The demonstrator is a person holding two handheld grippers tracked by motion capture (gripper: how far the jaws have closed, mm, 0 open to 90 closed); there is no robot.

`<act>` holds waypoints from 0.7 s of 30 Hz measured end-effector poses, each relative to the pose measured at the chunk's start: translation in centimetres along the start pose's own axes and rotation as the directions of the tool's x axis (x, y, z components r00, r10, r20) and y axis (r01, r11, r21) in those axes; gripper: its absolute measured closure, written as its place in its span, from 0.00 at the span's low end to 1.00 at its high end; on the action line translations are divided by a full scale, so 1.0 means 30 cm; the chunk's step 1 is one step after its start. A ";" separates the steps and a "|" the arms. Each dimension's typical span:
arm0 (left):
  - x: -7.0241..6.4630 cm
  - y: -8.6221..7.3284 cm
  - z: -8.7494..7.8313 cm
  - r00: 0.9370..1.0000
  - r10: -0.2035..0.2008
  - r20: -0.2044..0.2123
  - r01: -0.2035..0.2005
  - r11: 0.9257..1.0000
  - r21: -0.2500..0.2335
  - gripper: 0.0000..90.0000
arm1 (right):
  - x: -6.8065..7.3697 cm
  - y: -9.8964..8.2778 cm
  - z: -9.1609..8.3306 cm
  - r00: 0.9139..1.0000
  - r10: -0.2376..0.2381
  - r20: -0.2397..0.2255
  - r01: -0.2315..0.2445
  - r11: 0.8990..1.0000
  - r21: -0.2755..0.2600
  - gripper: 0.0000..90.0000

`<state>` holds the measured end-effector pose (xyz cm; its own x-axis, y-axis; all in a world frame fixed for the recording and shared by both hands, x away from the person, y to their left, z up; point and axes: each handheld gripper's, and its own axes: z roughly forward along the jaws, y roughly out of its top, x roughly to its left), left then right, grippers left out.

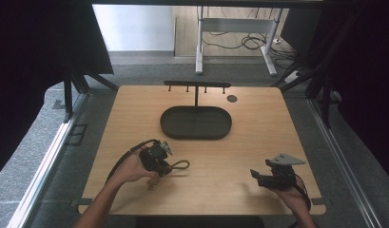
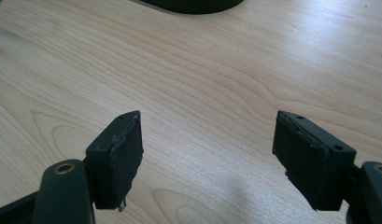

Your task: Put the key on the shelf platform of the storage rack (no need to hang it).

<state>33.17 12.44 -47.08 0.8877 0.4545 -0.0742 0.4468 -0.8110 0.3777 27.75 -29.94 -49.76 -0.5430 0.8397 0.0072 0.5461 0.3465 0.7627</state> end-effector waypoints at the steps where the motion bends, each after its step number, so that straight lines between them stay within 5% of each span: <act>1: 0.002 -0.001 -0.009 1.000 -0.004 0.004 0.004 1.000 -0.009 0.74 | 0.000 0.000 0.000 1.000 0.000 0.000 0.000 1.000 0.000 0.28; 21: 0.025 0.008 -0.109 1.000 -0.019 -0.016 0.018 0.999 -0.045 0.74 | 0.002 -0.002 0.008 1.000 -0.001 0.002 0.001 1.000 0.008 0.28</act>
<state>33.56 13.80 -44.02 0.8771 0.4757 -0.0670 0.4577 -0.7850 0.4175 27.83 -29.80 -49.96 -0.5425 0.8401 0.0048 0.5502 0.3509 0.7577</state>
